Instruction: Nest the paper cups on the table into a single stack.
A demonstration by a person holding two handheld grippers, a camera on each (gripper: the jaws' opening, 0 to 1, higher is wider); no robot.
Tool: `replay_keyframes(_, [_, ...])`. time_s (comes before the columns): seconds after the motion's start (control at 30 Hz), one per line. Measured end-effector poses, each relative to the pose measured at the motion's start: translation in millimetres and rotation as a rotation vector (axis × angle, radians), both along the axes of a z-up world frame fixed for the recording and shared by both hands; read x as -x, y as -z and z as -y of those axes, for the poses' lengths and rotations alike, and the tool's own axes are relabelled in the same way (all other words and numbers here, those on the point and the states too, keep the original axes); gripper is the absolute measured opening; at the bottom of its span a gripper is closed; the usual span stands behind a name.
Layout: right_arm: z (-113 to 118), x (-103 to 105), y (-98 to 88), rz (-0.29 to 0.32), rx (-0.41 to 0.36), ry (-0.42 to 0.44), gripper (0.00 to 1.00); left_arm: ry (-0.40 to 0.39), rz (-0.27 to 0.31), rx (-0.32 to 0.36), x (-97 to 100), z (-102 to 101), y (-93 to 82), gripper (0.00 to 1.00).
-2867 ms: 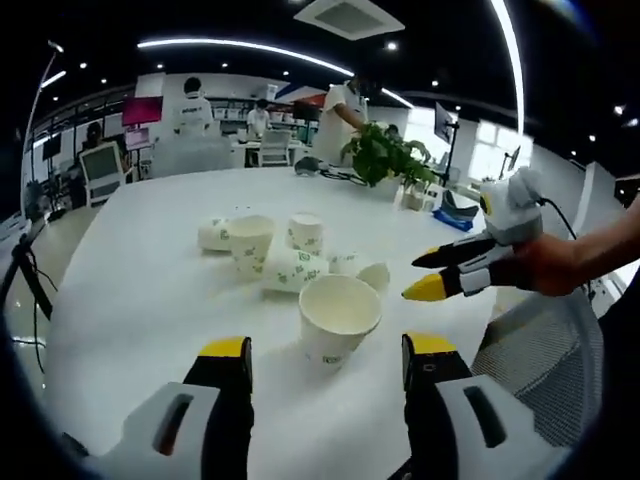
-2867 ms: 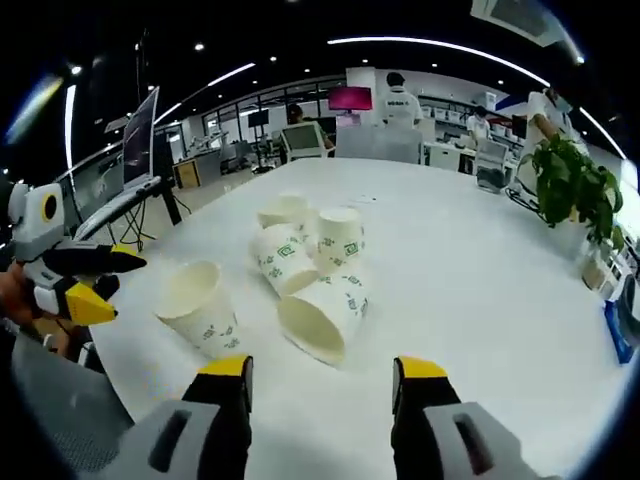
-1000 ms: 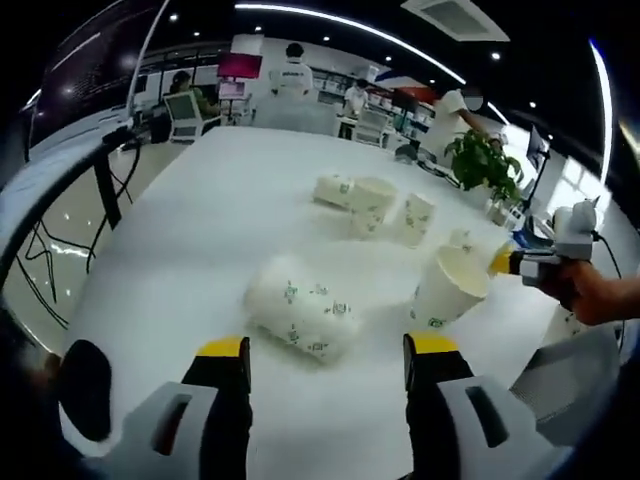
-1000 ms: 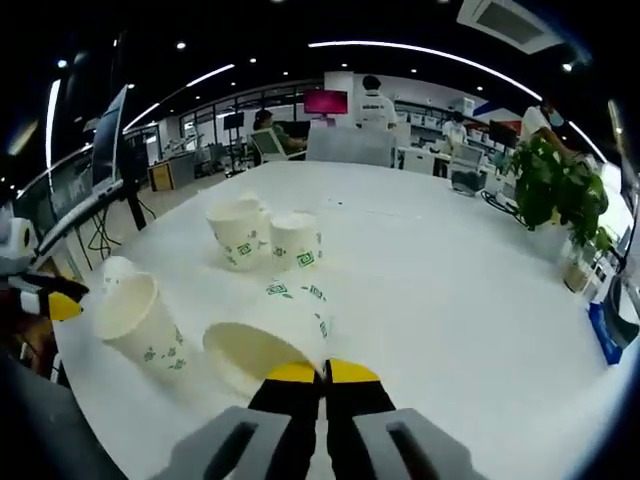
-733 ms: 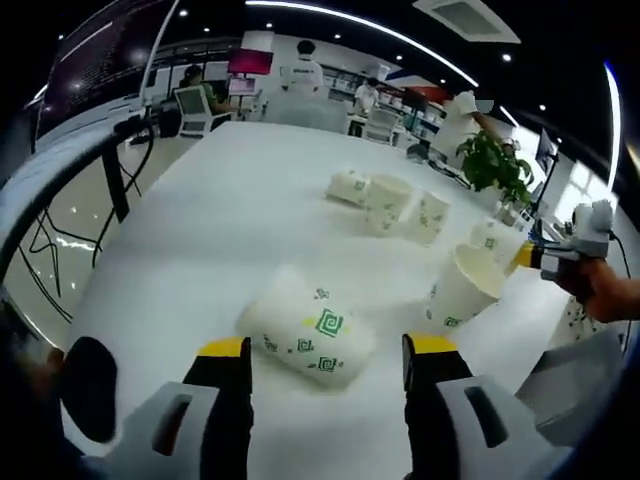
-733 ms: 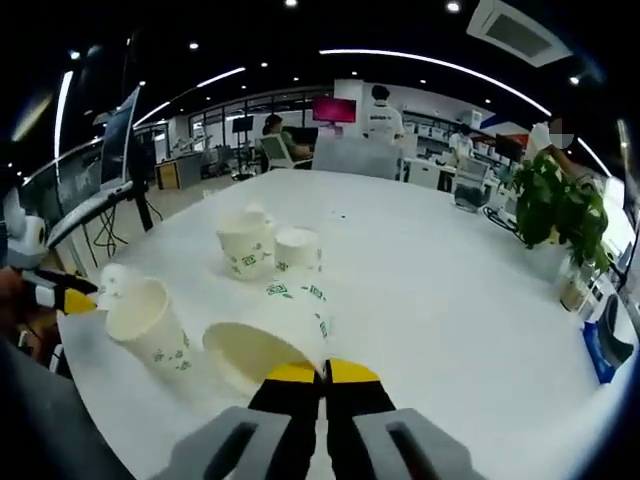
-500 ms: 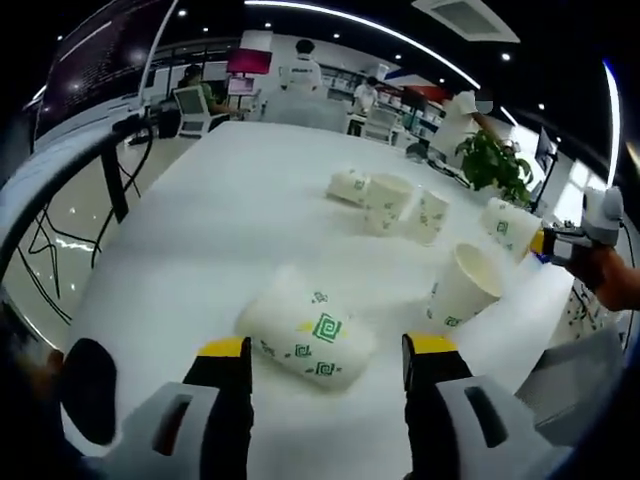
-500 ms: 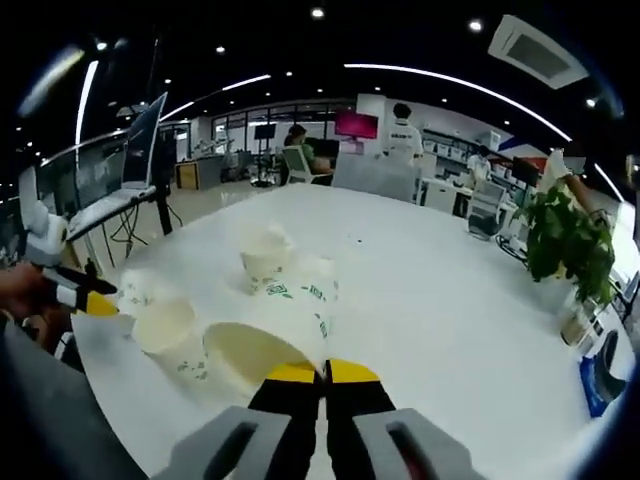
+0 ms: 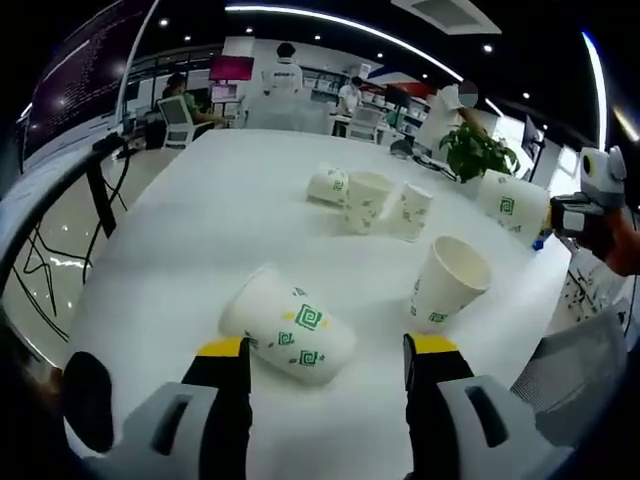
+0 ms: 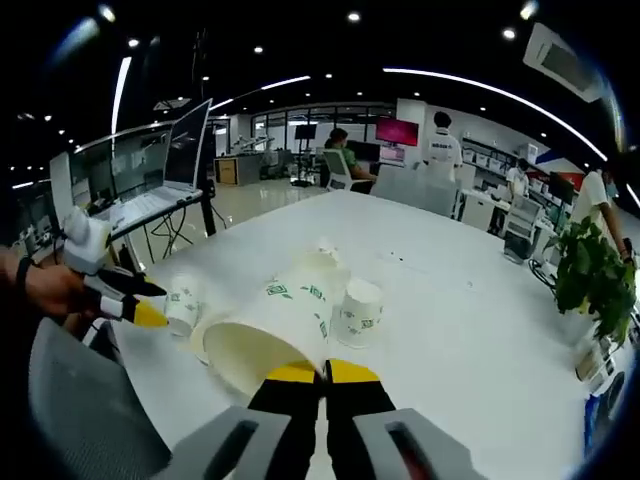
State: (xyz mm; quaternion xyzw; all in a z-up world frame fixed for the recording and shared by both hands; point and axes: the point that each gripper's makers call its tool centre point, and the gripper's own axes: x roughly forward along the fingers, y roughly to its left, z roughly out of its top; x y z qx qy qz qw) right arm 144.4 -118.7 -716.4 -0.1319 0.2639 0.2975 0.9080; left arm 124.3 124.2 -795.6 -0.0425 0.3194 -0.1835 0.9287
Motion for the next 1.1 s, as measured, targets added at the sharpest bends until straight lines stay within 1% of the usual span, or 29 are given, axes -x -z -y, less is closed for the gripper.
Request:
replay_keyframes(0.07, [-6.8, 6.6, -6.1, -0.005, 0.015, -0.038, 0.0, 0.021, 0.008, -0.01, 1.9, 4.2, -0.4, 0.6])
replay_keyframes(0.13, [-11.3, 8.3, -8.6, -0.015, 0.015, -0.059, 0.0, 0.036, 0.014, -0.015, 3.7, 7.9, -1.2, 0.6])
replay_keyframes(0.2, [-15.5, 9.4, -15.9, -0.019, 0.028, -0.079, 0.0, 0.047, 0.018, -0.016, 6.2, 12.3, -2.8, 0.6])
replay_keyframes(0.33, [-21.5, 8.7, -12.3, -0.033, 0.056, -0.123, 0.0, 0.068, 0.027, -0.018, 8.3, 17.8, -3.8, 0.61])
replay_keyframes(0.4, [-23.3, 7.7, -10.5, -0.04, 0.062, -0.134, 0.0, 0.073, 0.028, -0.024, 7.8, 17.3, -2.6, 0.61])
replay_keyframes(0.57, [-34.3, 11.0, -3.9, -0.078, 0.086, -0.193, 0.0, 0.086, 0.039, -0.04, 7.8, 17.7, -2.6, 0.61])
replay_keyframes(0.67, [-38.2, 10.4, 2.5, -0.097, 0.107, -0.213, 0.0, 0.088, 0.044, -0.048, 7.8, 18.2, -4.1, 0.59])
replay_keyframes(0.8, [-43.3, 8.3, 2.1, -0.102, 0.105, -0.223, 0.0, 0.09, 0.04, -0.041, 7.8, 18.9, -1.7, 0.59])
replay_keyframes(0.9, [-48.1, 6.3, 1.7, -0.099, 0.108, -0.232, 0.0, 0.084, 0.04, -0.036, 8.1, 18.4, -3.0, 0.6])
replay_keyframes(1.1, [-56.3, 7.4, -0.2, -0.111, 0.117, -0.254, 0.0, 0.086, 0.037, -0.034, 9.7, 20.4, -4.0, 0.6])
